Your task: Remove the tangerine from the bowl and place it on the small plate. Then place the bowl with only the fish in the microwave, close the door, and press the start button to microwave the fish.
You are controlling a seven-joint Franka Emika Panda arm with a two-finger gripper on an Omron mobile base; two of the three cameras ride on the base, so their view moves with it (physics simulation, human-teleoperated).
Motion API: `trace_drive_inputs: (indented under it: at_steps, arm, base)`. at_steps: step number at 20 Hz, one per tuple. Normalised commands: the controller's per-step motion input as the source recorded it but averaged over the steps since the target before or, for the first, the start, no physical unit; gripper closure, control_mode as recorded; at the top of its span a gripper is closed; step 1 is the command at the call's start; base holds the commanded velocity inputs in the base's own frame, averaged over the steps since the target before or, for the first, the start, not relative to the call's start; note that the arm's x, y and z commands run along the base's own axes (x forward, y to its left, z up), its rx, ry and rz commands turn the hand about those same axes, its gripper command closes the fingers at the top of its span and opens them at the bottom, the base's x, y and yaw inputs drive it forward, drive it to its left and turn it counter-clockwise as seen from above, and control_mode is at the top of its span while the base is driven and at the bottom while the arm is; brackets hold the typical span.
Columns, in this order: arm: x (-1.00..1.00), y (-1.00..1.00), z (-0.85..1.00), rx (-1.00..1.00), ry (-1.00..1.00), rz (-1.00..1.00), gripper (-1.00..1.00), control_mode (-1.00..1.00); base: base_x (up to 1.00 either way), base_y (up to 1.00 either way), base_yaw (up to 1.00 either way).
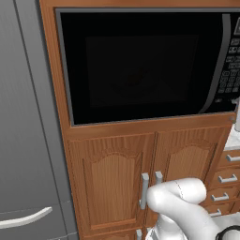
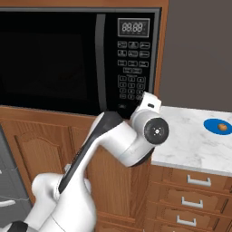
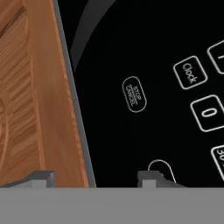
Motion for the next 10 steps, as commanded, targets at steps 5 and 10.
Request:
trace_drive_inputs:
  at_steps: [5,10]
  arm:
    - [0.24,-0.09,-0.18,0.00,-0.01,0.00,-1.00,-1.00]
    - [0.02,0.00,-0.20,0.00,-0.08,0.00,-1.00,-1.00]
  base:
    - [0.00,0.00,0.00]
    - [0.00,0.00,0.00]
